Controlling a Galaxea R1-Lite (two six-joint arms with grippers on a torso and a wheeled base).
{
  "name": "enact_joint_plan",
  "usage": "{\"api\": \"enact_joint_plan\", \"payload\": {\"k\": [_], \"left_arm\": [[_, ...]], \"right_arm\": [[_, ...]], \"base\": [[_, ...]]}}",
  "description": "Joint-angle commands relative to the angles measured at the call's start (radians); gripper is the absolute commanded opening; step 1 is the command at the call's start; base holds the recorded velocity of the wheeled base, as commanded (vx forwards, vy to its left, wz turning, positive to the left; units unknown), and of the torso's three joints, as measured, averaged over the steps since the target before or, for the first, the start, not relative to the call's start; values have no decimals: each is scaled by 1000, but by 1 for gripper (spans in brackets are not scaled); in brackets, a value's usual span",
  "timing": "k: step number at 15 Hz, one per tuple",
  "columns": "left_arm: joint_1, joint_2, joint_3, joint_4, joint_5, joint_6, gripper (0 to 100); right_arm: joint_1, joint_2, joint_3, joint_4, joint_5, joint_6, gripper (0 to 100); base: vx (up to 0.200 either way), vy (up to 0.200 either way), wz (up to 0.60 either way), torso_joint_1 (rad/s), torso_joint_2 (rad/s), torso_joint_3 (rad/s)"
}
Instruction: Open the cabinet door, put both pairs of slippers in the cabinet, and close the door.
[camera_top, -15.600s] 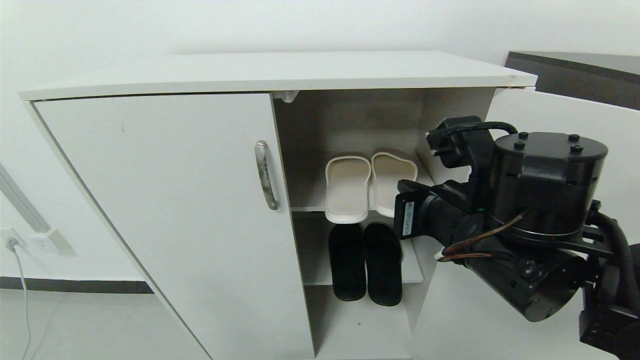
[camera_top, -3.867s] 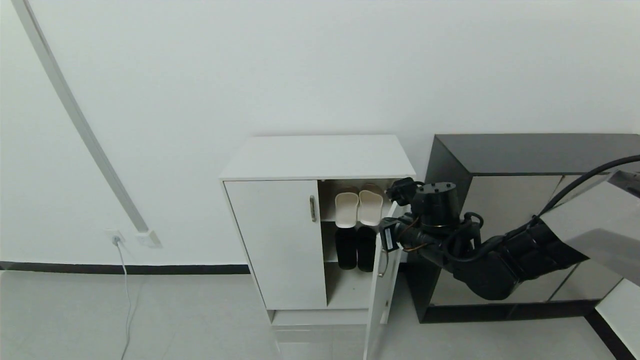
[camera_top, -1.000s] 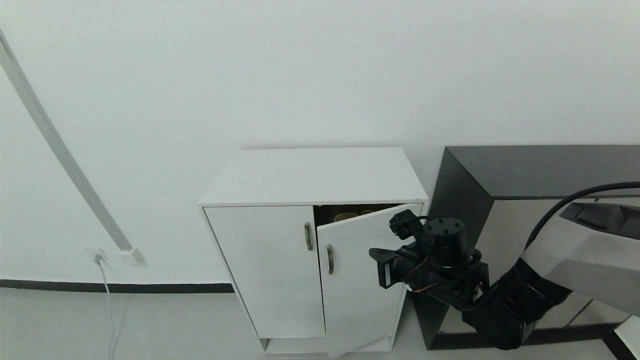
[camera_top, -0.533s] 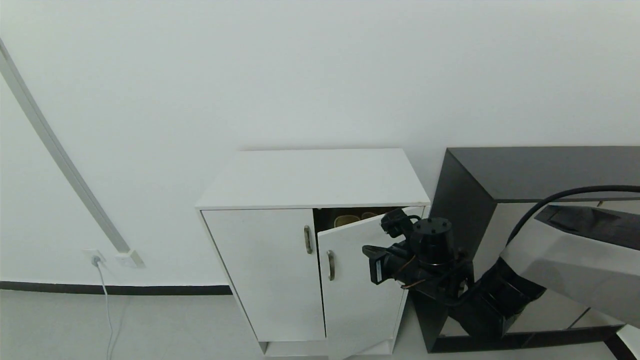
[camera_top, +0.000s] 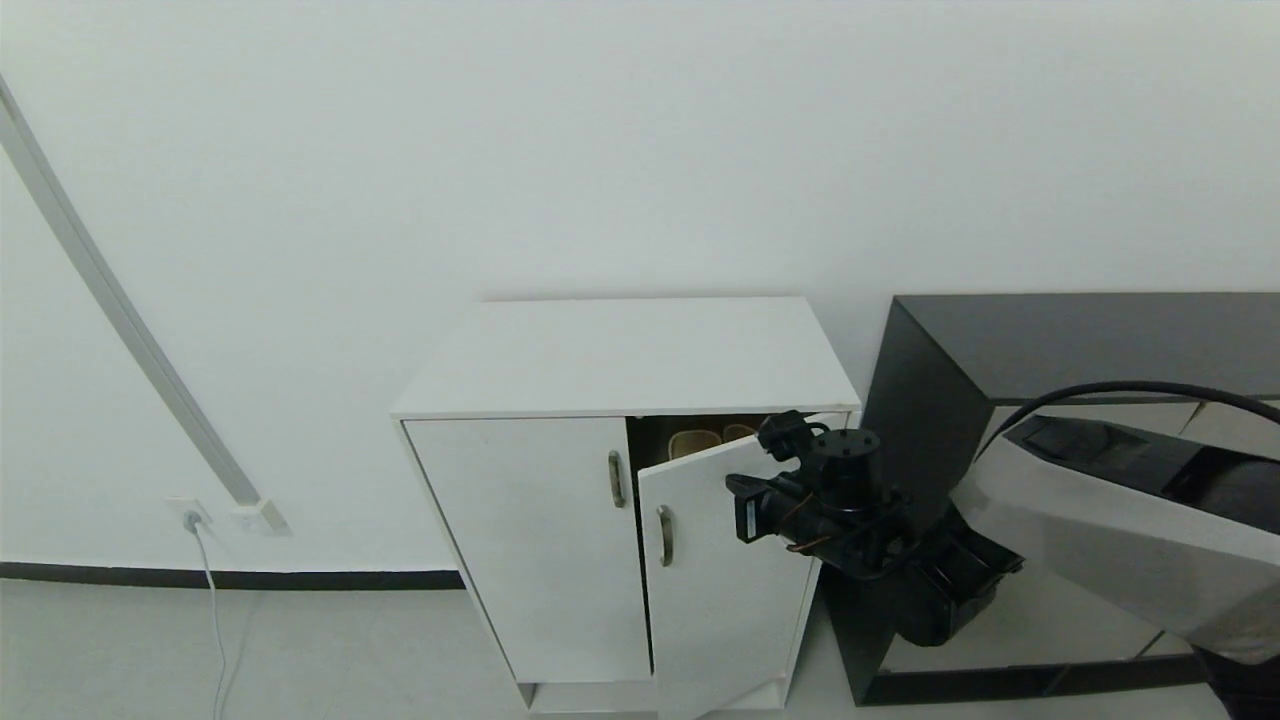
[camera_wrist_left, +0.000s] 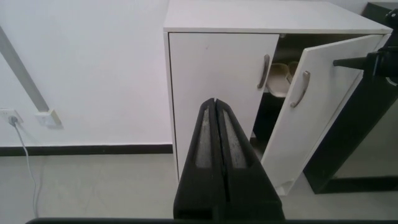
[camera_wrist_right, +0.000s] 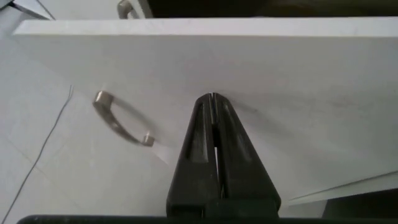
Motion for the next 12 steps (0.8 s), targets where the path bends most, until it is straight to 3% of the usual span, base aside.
{"api": "enact_joint_plan", "payload": {"k": [1, 12], "left_arm": [[0, 1, 0, 0, 0, -2, 0], [0, 1, 0, 0, 0, -2, 0]], "right_arm": [[-23, 34, -52, 11, 0, 0, 0], [-77, 103, -204, 94, -1, -1, 0]], "base": [[0, 0, 0, 0, 0, 0], [0, 0, 0, 0, 0, 0]]}}
